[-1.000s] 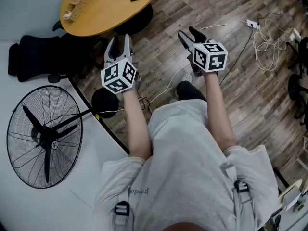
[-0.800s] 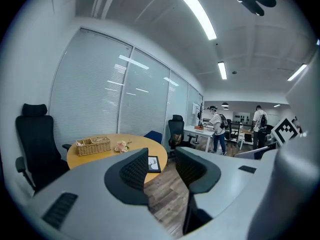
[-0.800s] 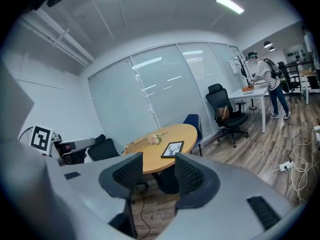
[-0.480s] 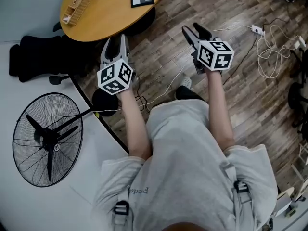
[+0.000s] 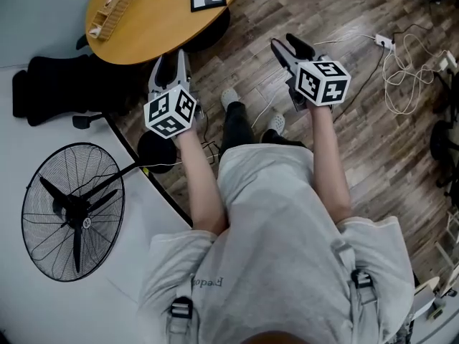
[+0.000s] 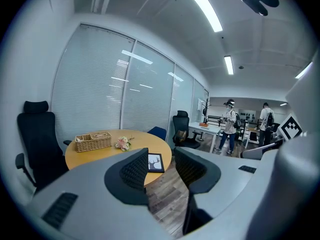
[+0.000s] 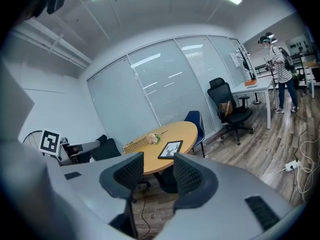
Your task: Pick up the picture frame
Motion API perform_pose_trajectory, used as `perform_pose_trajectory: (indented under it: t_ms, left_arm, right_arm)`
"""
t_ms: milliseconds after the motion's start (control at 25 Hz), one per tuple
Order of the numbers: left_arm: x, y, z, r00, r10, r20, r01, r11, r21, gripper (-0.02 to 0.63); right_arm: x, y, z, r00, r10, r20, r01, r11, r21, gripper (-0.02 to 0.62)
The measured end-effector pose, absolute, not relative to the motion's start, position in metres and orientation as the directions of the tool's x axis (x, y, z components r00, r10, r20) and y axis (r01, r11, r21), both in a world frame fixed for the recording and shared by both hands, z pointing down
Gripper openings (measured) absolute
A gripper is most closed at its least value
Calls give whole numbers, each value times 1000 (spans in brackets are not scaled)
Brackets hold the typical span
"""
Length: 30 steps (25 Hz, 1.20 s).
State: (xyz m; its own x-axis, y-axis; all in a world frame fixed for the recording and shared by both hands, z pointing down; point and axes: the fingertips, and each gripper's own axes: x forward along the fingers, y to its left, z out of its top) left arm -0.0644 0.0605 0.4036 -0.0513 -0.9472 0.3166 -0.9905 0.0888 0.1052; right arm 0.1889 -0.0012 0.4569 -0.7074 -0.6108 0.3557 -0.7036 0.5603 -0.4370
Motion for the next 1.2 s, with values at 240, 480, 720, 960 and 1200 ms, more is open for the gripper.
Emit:
perform_pose_trajectory:
  t_ms: [240,480,720,960,1200]
  left_arm:
    - [-70,19,402,-6,-959,283,-991,43,124,183]
    - [-86,-29,389,41,-967,251,-993,-12,118,183]
    - [-124,-84,391,63,-967,246,-990,-29,140,183]
    - [-158,-143,392,83,-970,230,-982,-40,185,183]
    - [-185,-199,401,135,-963,232,-971,-82,226,183]
  right_arm:
    - [194,-25,450,-677,-649,348,-733,552,-397,192]
    - [183,-65,440,-657,-673,340,-750,542,-378,192]
    - [143,-112,446,-652,-666,361,-756,539,-371,192]
    - [110,-164,441,-644,-673,364,-763,524,-380,192]
    - [72,-212,443,-630,-680,375,-774,506,-381,192]
